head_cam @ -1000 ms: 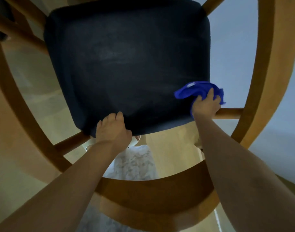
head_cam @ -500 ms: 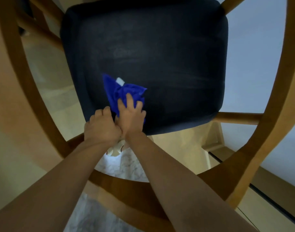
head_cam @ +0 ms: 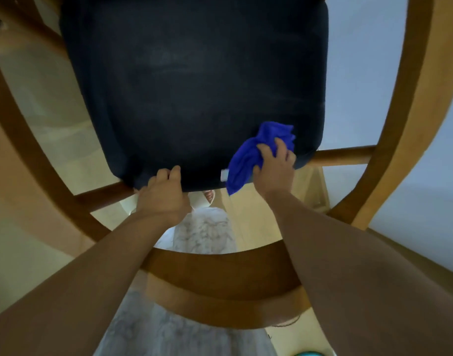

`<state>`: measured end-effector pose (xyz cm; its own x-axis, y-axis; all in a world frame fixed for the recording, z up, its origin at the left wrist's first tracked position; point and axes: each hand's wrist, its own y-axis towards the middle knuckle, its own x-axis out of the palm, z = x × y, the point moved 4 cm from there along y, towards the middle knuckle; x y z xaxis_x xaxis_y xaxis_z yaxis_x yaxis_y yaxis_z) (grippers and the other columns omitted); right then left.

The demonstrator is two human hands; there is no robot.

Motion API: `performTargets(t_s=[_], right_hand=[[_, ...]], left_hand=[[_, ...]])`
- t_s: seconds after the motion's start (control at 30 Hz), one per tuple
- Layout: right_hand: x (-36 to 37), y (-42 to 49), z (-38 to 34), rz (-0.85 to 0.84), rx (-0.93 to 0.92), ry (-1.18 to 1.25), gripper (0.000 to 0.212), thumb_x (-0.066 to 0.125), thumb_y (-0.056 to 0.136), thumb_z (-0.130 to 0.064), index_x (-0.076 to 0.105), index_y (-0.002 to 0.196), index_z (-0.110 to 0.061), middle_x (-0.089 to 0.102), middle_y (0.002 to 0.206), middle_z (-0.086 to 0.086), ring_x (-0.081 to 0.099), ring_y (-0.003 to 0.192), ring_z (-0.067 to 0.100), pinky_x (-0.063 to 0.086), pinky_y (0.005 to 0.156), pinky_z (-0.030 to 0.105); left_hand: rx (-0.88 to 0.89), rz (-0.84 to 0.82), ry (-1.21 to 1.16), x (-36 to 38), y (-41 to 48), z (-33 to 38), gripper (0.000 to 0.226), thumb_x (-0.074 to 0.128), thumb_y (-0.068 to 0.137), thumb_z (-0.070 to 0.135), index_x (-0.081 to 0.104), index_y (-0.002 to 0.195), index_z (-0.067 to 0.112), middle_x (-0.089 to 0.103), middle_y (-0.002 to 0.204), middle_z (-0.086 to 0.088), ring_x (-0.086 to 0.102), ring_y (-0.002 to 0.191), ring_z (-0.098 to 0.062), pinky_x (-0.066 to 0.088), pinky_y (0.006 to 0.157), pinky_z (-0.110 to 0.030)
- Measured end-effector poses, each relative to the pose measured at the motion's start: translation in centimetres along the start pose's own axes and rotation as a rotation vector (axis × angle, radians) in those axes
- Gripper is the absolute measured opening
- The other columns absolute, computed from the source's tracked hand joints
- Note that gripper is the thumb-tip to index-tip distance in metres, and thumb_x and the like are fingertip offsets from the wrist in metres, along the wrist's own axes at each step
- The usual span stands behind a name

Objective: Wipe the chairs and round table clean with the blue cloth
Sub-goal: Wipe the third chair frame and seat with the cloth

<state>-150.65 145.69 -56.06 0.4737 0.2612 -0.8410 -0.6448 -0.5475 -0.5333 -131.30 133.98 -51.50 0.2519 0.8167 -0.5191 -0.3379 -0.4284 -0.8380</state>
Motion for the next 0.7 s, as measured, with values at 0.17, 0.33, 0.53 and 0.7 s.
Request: performTargets(t_s=[0.17, 0.33, 0.53, 0.7], right_hand=[[0.7, -1.5, 3.9, 0.145, 0.792, 0.749, 0.045, 0.046, 0.095, -0.027, 0.033, 0.138, -0.022, 0.026, 0.146, 0.012, 0.034, 0.128, 0.037, 0.035, 0.104, 0.044], [2.4, -2.7, 0.9, 0.148, 0.911, 1.0, 0.057, 0.046, 0.095, -0.038, 0.025, 0.145, -0.022, 0.027, 0.147, 0.012, 0.037, 0.127, 0.036, 0.035, 0.102, 0.046], [5.0, -5.3, -7.5, 0.065, 0.92, 0.991, 0.059, 0.046, 0.095, -0.035, 0.02, 0.146, -0.018, 0.019, 0.149, 0.015, 0.035, 0.128, 0.039, 0.032, 0.102, 0.042], [5.1, -6.4, -14.2, -0.131, 0.868, 0.903, 0.06, 0.043, 0.095, -0.035, 0.015, 0.146, -0.023, 0.006, 0.152, 0.016, 0.031, 0.128, 0.042, 0.031, 0.106, 0.047]], left_hand=[[0.038, -0.016, -0.032, 0.2, -0.2, 1.0, 0.063, 0.045, 0.093, 0.025, 0.014, 0.147, 0.017, 0.025, 0.147, -0.01, 0.032, 0.129, -0.03, 0.032, 0.102, -0.042], [0.079, -0.022, -0.067, -0.1, -0.7, 1.1, 0.062, 0.044, 0.094, 0.025, 0.013, 0.148, 0.017, 0.023, 0.149, -0.007, 0.031, 0.131, -0.029, 0.03, 0.104, -0.042], [0.125, -0.024, -0.07, -1.9, -1.5, 0.3, 0.062, 0.044, 0.094, 0.023, 0.014, 0.148, 0.017, 0.021, 0.15, -0.007, 0.03, 0.132, -0.027, 0.032, 0.106, -0.041], [0.178, 0.037, -0.093, -5.0, -2.5, -1.2, 0.057, 0.039, 0.095, 0.016, 0.017, 0.147, 0.015, 0.022, 0.15, -0.007, 0.029, 0.133, -0.026, 0.032, 0.106, -0.04]])
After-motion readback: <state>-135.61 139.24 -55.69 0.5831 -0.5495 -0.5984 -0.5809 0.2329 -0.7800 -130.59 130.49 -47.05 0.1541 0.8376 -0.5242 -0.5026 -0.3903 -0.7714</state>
